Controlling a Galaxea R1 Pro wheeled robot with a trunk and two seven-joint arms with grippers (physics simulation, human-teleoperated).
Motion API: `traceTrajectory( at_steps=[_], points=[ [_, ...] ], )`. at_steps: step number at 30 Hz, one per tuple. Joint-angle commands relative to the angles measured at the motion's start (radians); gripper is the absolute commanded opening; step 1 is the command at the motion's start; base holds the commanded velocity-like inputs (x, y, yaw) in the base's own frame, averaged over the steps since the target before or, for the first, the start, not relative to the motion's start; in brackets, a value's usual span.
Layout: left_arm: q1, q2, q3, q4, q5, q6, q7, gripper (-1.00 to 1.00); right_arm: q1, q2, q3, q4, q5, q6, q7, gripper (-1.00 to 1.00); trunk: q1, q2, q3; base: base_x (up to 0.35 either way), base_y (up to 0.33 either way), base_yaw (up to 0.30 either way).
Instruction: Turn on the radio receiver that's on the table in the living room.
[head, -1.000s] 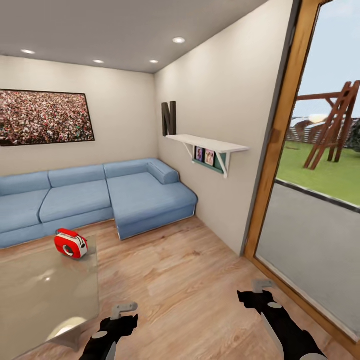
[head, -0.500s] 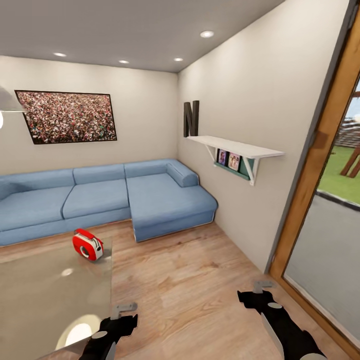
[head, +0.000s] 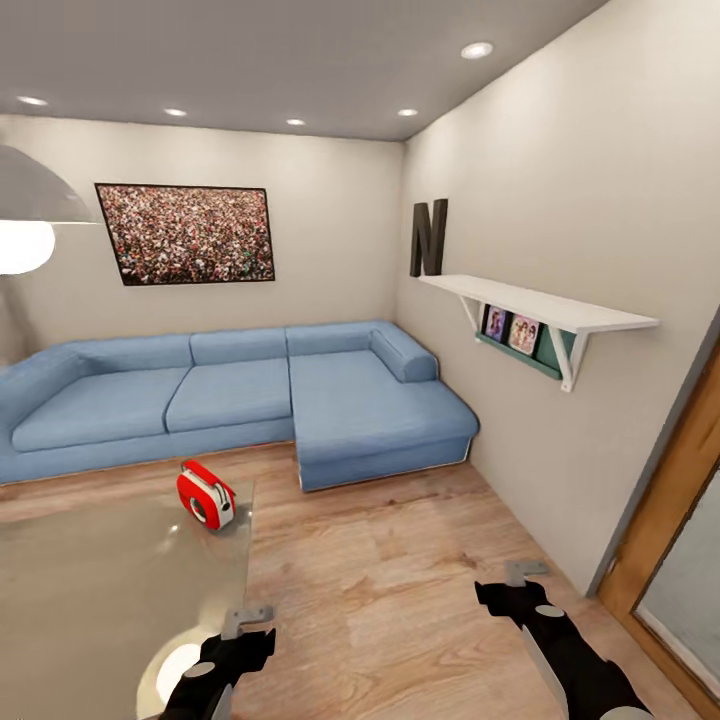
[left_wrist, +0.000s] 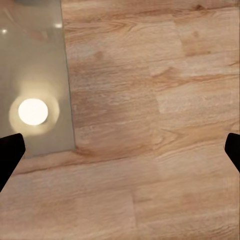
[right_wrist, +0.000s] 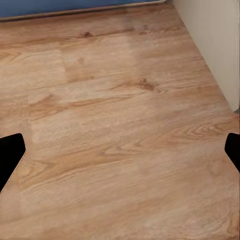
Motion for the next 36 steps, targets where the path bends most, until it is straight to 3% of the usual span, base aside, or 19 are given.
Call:
traceTrajectory(
  at_steps=[1, 9, 36],
  points=[
    [0.0, 0.0, 0.0, 0.0, 0.0, 0.0, 0.0, 1.0, 0.0, 0.0, 0.0, 0.0, 0.0, 0.0, 0.0, 1.0, 0.0, 0.0, 0.0, 0.242, -0.205, 0.252],
    [0.0, 0.0, 0.0, 0.0, -0.001, -0.017, 0.025, 1.0, 0.0, 0.0, 0.0, 0.0, 0.0, 0.0, 0.0, 1.0, 0.0, 0.0, 0.0, 0.169, -0.259, 0.252],
    [0.0, 0.001, 0.0, 0.0, 0.001, -0.02, 0.026, 1.0, 0.0, 0.0, 0.0, 0.005, 0.0, 0.0, 0.0, 1.0, 0.0, 0.0, 0.0, 0.17, -0.244, 0.252]
  ],
)
